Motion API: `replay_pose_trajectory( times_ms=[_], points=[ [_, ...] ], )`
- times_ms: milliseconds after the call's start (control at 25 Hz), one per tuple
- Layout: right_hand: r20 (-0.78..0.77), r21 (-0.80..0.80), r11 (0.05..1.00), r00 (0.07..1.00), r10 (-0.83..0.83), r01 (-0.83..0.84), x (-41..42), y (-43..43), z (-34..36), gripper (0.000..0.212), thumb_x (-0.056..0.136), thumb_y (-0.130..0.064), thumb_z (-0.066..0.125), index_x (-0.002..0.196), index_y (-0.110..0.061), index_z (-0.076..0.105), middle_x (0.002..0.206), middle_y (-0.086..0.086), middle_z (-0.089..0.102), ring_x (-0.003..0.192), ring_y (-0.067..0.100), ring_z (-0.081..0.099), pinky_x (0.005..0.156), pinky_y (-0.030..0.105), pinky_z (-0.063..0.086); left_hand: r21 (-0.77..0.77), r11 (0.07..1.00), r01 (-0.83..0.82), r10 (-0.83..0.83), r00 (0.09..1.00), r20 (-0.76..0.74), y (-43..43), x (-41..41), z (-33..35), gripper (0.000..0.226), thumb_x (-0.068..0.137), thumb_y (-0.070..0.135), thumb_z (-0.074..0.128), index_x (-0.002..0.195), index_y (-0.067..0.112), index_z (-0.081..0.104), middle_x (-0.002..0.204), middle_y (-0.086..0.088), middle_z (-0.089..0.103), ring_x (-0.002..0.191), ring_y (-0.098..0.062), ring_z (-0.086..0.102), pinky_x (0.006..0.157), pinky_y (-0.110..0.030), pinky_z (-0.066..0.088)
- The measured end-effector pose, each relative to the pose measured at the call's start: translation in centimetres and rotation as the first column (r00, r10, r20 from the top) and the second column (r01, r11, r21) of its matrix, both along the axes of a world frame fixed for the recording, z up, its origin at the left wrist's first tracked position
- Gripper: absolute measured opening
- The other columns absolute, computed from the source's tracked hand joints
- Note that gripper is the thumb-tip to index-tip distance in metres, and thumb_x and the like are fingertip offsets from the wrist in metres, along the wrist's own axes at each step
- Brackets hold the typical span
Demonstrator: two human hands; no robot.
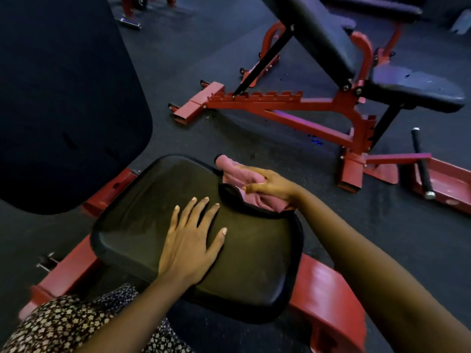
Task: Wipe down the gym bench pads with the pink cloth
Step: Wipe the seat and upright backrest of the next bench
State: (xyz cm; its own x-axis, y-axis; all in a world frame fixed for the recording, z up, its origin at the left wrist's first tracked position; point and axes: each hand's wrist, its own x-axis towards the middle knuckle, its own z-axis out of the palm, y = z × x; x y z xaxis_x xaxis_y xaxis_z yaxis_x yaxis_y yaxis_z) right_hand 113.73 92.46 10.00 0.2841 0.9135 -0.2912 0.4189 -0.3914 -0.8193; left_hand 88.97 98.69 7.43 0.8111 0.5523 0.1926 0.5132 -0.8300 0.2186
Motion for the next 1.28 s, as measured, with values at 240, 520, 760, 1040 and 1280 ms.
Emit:
replay_pose_trajectory(
  times_ms=[240,520,760,1040,1280],
  points=[
    [-0.013,0.138,0.884,0.893,-0.45,0.447,-2.5,-8.2,-0.8,0.053,0.081,-0.025,0.065,0.125,-0.046,0.046,0.136,-0.003,0.052,0.119,0.014,0.05,0.106,0.035,0.038,-0.025,1.0,0.015,-0.016,0.999,-0.039,-0.2,-0.1,0.4,0.071,0.085,0.059,0.014,0.141,0.023,0.038,0.15,-0.003,0.036,0.143,-0.022,0.024,0.117,-0.046,0.014],
    [0.394,0.316,0.799,0.696,-0.601,0.511,-11.3,-13.7,-1.9,0.067,0.067,-0.051,0.039,0.134,-0.046,0.039,0.132,0.014,0.051,0.115,0.033,0.05,0.095,0.042,0.041,-0.072,0.997,0.021,-0.023,0.999,-0.036,-0.3,-0.2,0.7,0.076,0.083,0.061,0.008,0.143,0.024,0.034,0.153,-0.001,0.029,0.144,-0.019,0.016,0.119,-0.044,0.007],
    [0.679,0.334,0.905,0.598,-0.426,0.265,-18.4,-18.2,-3.1,0.062,0.075,-0.048,0.044,0.137,-0.044,0.036,0.138,0.009,0.046,0.118,0.025,0.038,0.098,0.044,0.036,-0.392,0.92,0.008,0.134,0.933,0.333,-1.8,-1.7,1.6,0.04,0.095,0.029,0.048,0.132,0.015,0.05,0.142,-0.005,0.045,0.136,-0.02,0.036,0.117,-0.042,0.012],
    [0.956,0.165,0.934,0.285,-0.073,-0.316,-17.8,-18.2,-2.7,0.062,0.079,-0.045,0.055,0.136,-0.05,0.033,0.145,0.007,0.031,0.115,0.03,0.039,0.085,0.044,0.038,-0.655,0.743,-0.136,0.546,0.689,0.476,-6.5,-12.6,-0.3,0.04,0.095,0.02,0.049,0.135,0.012,0.046,0.141,-0.006,0.043,0.132,-0.019,0.038,0.108,-0.025,0.027],
    [0.979,-0.185,0.697,-0.066,0.195,-0.693,-20.0,-10.5,-1.3,0.047,0.072,-0.042,0.068,0.118,-0.046,0.057,0.143,-0.001,0.042,0.118,0.027,0.039,0.082,0.045,0.036,-0.975,0.221,-0.015,0.889,0.414,0.195,-5.5,-13.6,-2.1,0.044,0.1,0.032,0.035,0.139,0.013,0.038,0.144,-0.006,0.041,0.131,-0.02,0.04,0.105,-0.028,0.03]
  ],
)
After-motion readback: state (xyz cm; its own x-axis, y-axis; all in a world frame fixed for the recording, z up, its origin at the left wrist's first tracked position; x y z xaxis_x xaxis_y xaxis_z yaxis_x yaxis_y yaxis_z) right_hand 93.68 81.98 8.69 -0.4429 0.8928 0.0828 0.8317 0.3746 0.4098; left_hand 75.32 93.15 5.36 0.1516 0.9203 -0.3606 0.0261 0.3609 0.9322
